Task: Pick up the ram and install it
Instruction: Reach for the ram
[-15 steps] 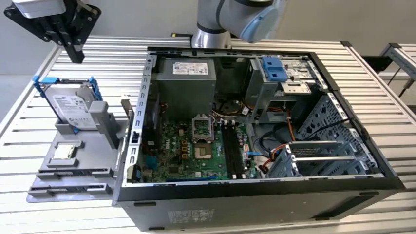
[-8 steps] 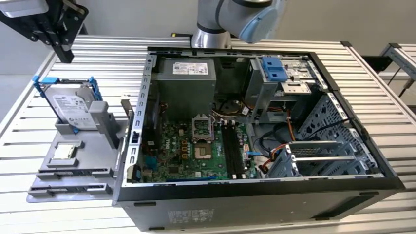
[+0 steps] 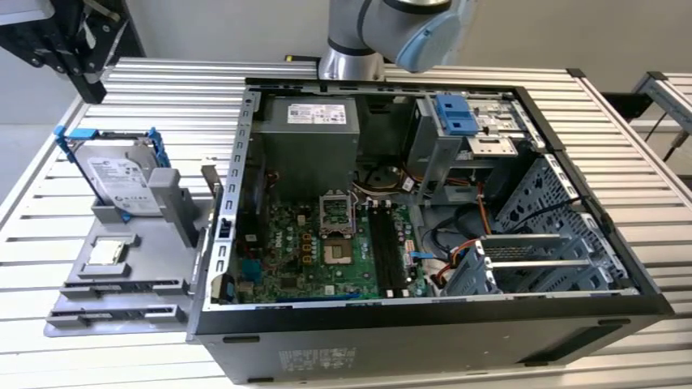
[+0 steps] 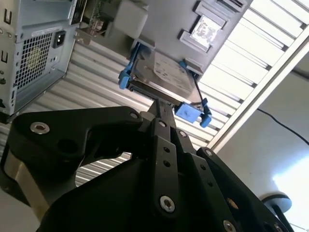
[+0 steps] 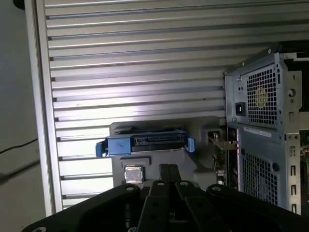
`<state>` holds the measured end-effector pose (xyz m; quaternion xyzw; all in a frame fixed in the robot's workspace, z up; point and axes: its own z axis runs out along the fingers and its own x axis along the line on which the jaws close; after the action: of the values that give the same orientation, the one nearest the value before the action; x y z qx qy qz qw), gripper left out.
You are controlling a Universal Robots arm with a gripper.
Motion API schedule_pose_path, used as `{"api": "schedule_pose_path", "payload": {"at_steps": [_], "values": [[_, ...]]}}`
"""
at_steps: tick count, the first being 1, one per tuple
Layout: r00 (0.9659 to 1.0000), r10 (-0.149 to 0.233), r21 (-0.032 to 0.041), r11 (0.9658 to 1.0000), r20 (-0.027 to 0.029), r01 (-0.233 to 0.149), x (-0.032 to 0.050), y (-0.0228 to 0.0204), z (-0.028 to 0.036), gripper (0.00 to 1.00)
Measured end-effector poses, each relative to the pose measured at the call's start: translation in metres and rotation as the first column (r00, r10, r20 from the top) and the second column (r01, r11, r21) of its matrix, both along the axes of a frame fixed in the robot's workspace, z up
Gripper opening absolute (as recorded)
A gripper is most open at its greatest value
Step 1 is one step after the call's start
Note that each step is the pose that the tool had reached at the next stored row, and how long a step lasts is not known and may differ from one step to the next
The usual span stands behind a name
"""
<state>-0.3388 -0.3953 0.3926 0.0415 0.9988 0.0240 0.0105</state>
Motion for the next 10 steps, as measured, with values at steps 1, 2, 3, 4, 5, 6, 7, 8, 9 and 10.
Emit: {"api": "schedule_pose_path", "payload": {"at_steps": [1, 2, 3, 4, 5, 6, 7, 8, 9, 10], "values": [[1.0000, 0.000, 0.0000, 1.0000, 0.0000, 0.000, -0.0018, 0.0001, 0.0000, 0.00], [1.0000, 0.005, 0.0001, 1.0000, 0.0001, -0.005, -0.0032, 0.0003, -0.0001, 0.00], [0.9999, 0.012, 0.0000, 0.9999, 0.0000, -0.012, -0.0040, 0.0004, 0.0000, 0.00], [0.9999, 0.014, 0.0000, 0.9999, 0.0000, -0.014, -0.0044, 0.0005, 0.0000, 0.00], [0.9999, 0.014, 0.0000, 0.9999, 0.0000, -0.014, -0.0044, 0.0005, 0.0000, 0.00], [0.9999, 0.014, 0.0000, 0.9999, -0.0001, -0.014, -0.0044, 0.0005, 0.0000, 0.00], [0.9999, 0.014, 0.0000, 0.9999, -0.0001, -0.014, -0.0044, 0.0005, 0.0000, 0.00], [0.9999, 0.014, 0.0000, 0.9999, -0.0002, -0.014, -0.0050, 0.0005, 0.0000, 0.00], [0.9999, 0.014, 0.0000, 0.9999, 0.0004, -0.014, -0.0062, 0.0005, 0.0000, 0.00], [0.9999, 0.014, 0.0001, 0.9999, 0.0012, -0.014, -0.0079, 0.0004, -0.0001, 0.00]]}}
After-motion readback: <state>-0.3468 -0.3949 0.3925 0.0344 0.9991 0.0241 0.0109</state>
